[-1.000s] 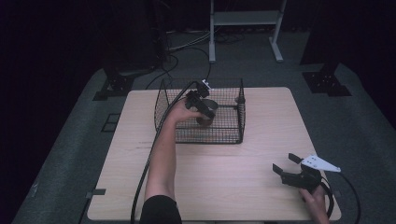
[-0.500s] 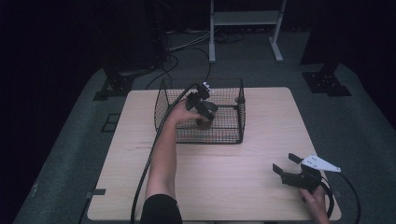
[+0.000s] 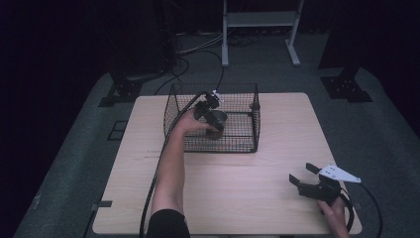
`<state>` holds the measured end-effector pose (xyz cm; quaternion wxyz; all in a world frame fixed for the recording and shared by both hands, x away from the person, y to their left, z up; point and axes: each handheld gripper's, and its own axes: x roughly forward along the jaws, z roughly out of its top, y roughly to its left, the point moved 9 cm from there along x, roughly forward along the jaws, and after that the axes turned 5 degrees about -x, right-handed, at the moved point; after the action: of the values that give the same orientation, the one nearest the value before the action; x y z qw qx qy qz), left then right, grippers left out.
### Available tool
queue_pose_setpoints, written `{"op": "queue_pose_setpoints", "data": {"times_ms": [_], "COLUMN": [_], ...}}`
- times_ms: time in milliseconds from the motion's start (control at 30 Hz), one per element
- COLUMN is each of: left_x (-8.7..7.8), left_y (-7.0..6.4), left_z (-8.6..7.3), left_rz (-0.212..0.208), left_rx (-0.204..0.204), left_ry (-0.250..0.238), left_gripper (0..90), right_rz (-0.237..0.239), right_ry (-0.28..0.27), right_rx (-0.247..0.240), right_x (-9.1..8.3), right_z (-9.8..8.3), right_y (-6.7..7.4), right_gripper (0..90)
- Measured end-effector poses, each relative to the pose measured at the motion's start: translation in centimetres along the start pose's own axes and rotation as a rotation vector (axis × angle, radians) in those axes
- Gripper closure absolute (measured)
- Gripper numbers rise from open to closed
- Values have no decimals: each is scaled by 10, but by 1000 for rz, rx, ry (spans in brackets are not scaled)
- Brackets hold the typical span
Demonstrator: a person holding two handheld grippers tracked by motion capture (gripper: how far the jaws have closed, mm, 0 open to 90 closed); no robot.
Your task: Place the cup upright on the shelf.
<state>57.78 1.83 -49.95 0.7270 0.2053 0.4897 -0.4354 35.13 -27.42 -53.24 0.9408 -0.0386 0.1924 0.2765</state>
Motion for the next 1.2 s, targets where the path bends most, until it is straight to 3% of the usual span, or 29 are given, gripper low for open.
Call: {"op": "queue_pose_setpoints", "data": {"times_ms": [167,667,1200], "left_x": [-1,1,-15], "left_y": [0,-3,-6], "left_z": [-4,-7,2], "left_rz": [5,-8,-4], "left_rx": [14,5,5], "left_ry": [24,49,-28], "left_gripper": [165,120,70], "right_rz": [-1,-4,-5], "right_ry": [1,1,2], "right_rx": [-1,-3,-7], "right_x": [0,0,0], "right_z": [0,0,0], "right_y": [0,0,0], "right_gripper": [137,137,137]}}
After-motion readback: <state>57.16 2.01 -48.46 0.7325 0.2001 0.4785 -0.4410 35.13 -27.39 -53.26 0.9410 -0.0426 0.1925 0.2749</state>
